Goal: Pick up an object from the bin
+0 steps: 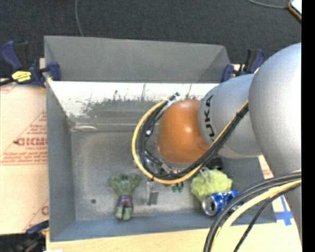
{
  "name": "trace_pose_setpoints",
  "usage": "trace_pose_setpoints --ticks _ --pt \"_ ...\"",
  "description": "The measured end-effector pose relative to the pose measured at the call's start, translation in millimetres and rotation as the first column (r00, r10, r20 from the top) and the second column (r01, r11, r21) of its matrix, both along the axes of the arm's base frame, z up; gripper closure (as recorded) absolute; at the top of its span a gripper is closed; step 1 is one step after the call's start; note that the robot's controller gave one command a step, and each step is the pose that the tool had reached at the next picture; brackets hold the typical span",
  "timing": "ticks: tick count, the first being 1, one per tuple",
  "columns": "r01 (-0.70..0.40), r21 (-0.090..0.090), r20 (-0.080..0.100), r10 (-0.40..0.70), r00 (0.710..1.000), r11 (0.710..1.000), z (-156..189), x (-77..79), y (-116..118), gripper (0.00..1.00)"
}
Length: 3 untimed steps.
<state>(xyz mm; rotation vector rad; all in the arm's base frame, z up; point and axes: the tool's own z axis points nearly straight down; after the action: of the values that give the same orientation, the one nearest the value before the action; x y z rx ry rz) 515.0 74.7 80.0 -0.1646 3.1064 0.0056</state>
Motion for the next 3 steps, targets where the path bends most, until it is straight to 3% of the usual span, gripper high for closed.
trace_pose_setpoints --ticks 1,2,3 --pt "-0.074 0.008 0.018 0.074 0.997 0.997 -9 -21.3 61 0.00" --pt "0.011 0.005 0.008 -0.011 1.000 1.000 -9 -27.5 45 0.00" --pt "-0.057 0.007 0.020 0.057 0.998 0.998 -10 -23.8 60 0.00"
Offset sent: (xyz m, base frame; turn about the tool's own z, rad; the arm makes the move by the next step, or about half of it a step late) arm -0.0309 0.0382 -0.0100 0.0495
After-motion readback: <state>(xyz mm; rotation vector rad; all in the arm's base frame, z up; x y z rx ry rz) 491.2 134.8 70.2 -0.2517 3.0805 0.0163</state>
